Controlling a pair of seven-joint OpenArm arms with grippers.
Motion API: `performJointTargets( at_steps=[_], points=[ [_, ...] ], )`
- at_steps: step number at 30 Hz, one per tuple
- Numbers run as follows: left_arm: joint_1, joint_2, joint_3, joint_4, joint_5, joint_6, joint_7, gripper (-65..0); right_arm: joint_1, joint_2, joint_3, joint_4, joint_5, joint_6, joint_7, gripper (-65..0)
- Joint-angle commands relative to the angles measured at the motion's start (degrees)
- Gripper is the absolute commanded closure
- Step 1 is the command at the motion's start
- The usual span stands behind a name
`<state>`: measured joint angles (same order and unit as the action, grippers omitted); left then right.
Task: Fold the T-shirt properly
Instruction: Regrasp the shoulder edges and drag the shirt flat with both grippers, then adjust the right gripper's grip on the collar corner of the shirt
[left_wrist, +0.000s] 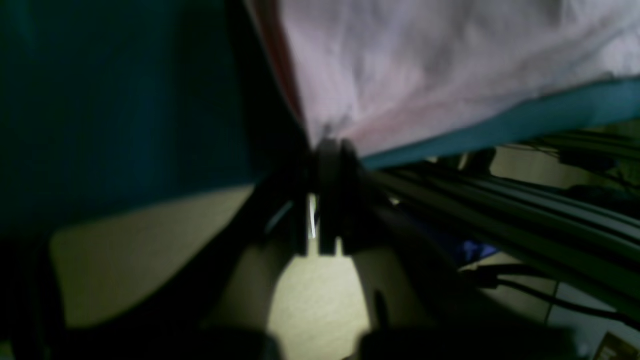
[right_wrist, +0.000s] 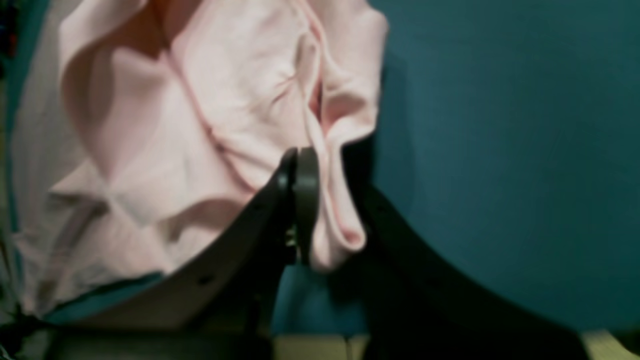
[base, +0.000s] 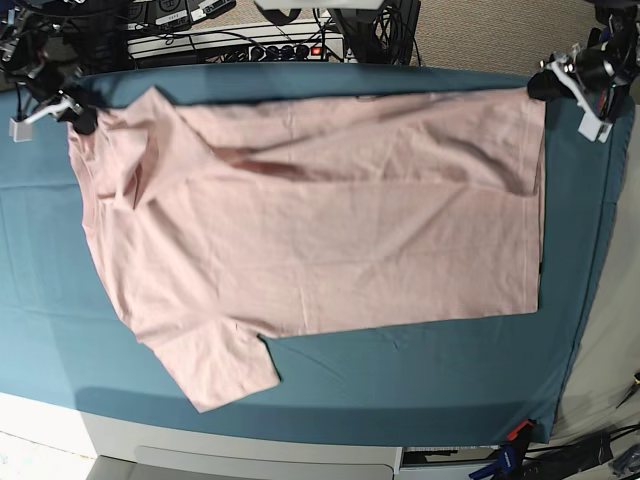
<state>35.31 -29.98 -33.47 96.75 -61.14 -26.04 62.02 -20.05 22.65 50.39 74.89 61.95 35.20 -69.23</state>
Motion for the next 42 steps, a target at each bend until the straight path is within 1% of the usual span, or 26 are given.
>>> performJointTargets(
  at_steps=[1, 4, 6, 15, 16, 17, 18, 19, 20, 23, 24, 28, 29, 30, 33, 36, 38, 40, 42],
  points=[
    [0.87, -1.05, -1.68, 0.55, 0.15, -0.50, 1.11, 0.0, -0.94, 2.12, 0.46, 0.55, -1.36, -0.24, -0.79, 0.0],
    [1.75, -1.18, -4.28, 0.55, -1.75, -0.87, 1.57, 0.0, -2.27, 3.91, 1.11, 0.55, -1.31, -0.24, -0.98, 0.0],
    [1.84, -1.18, -4.83, 0.55, -1.95, -0.85, 1.60, 0.0, -2.86, 4.35, 1.77, 0.55, -1.27, -0.24, -1.14, 0.0],
    [1.84, -1.14, -4.81, 0.55, -1.97, -1.07, 0.98, -0.7, -3.30, 3.41, 1.88, 0.52, -0.87, -0.24, -1.95, 0.0],
    [1.84, -1.16, -4.81, 0.55, -1.95, -1.09, 0.96, -7.9, -3.30, 3.41, 1.86, 0.52, -0.85, -0.09, -1.92, -4.3],
    [1.84, -1.16, -4.81, 0.55, -1.95, -1.86, 0.96, -15.2, -3.30, 3.45, 1.86, 0.52, -0.85, 0.61, -1.92, -15.1],
    [1.84, -1.16, -4.81, 0.55, -1.99, -3.67, 0.96, -21.5, -3.30, 3.58, 1.86, 0.52, -0.66, 1.57, -1.90, -25.7],
    [1.84, -1.16, -4.81, 0.55, -2.01, -5.01, 0.98, -26.3, -3.30, 3.69, 1.86, 0.52, 0.15, 2.14, -1.73, -32.6],
    [1.84, -1.16, -4.81, 0.55, -2.14, -5.16, 0.96, -29.0, -3.30, 3.76, 1.86, 0.52, 1.36, 2.69, -1.73, -34.3],
    [1.84, -1.16, -4.81, 0.55, -2.16, -5.11, 0.98, -29.6, -3.26, 3.82, 2.29, 0.55, 5.49, 4.80, -1.95, -34.3],
    [1.84, -1.16, -4.81, 0.55, -2.16, -5.11, 0.98, -29.6, -3.26, 3.82, 2.71, 0.55, 7.56, 4.80, -2.67, -34.3],
    [1.84, -1.16, -4.81, 0.55, -2.16, -5.11, 1.01, -29.6, -3.30, 3.45, 5.53, 2.91, 15.98, 4.80, -8.98, -34.3],
    [1.84, -1.16, -4.81, 0.55, -2.16, -5.11, 0.98, -29.6, -3.50, 3.19, 6.25, 4.42, 17.03, 4.80, -10.54, -34.3],
    [1.84, -1.16, -4.81, 0.55, -2.16, -5.11, 0.98, -29.6, -3.76, 2.84, 6.80, 6.36, 17.62, 4.80, -10.77, -34.3],
    [1.81, -1.14, -4.81, 0.55, -2.16, -5.11, 0.98, -29.6, -4.92, 1.18, 7.13, 14.03, 16.52, 4.80, -10.77, -34.3],
    [1.84, -1.14, -5.40, 0.92, -1.92, -4.61, 1.01, -29.6, -5.33, -0.61, 7.08, 22.38, 12.02, 4.80, -10.58, -34.3],
    [1.84, -1.18, -5.55, 1.33, -1.70, -4.66, 0.81, -29.6, -5.70, -1.44, 7.08, 27.32, 9.20, 4.80, -9.22, -34.3],
    [1.84, -1.18, -7.45, 2.97, -1.05, -4.63, 0.55, -29.6, -5.86, -1.88, 7.08, 31.45, 6.67, 4.80, -8.66, -34.3],
    [1.88, -1.18, -9.99, 4.90, -0.35, -3.54, 0.57, -29.6, -6.19, -2.05, 7.08, 34.82, 4.70, 4.80, -8.31, -34.3]
  ],
)
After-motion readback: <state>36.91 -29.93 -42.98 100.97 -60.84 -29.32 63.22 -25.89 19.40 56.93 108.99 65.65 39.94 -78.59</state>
